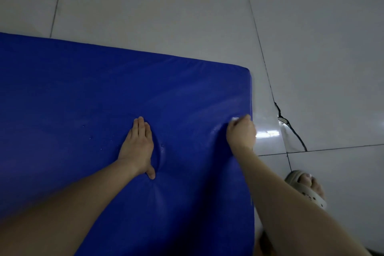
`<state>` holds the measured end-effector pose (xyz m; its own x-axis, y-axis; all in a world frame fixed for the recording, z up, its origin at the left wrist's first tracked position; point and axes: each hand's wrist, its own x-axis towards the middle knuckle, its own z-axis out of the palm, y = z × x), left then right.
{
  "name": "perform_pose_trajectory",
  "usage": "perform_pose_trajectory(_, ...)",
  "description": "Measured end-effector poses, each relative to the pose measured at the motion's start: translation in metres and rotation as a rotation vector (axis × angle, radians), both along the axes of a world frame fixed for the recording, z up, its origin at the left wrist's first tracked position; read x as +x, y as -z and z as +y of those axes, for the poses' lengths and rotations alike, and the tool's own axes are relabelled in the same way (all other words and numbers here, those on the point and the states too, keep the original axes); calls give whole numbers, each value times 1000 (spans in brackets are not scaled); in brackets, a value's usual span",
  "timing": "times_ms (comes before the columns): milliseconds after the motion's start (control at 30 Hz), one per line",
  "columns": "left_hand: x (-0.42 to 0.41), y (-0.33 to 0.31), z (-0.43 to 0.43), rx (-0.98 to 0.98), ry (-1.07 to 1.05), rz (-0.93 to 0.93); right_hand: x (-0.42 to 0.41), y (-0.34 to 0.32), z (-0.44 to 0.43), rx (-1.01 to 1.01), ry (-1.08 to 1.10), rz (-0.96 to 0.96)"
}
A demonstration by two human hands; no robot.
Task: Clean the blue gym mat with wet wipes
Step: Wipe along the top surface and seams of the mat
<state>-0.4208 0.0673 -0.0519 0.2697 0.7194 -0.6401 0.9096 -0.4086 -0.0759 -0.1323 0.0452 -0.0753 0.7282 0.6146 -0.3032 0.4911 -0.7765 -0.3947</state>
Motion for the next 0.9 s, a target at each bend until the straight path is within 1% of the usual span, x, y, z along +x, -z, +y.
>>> perform_pose_trajectory(100,1,2,1,10,21,34,-57,-2,31,-13,-241,7)
perform_pose_trajectory(200,3,3,1,21,48,76,-112,-1,51,-12,-496,63)
perform_pose_trajectory(267,2,3,1,23,59,80,-129,0,53,-12,-648,110)
perform_pose_trajectory(333,1,1,1,17,48,68,-119,0,51,-26,-731,87)
perform_pose_trajectory(400,1,-1,1,2,26,48,-87,0,43,-36,-679,33)
perform_pose_trajectory(533,2,-4,1,-24,-7,17,6,0,9,-32,-430,-40)
perform_pose_trajectory(633,3,-4,1,-33,-26,4,57,-2,-20,-36,-273,-27)
perform_pose_trajectory(767,4,-3,1,-35,-28,4,77,0,-28,-89,-168,18)
perform_pose_trajectory(900,4,0,3,-32,-42,17,48,2,7,-17,-77,-1)
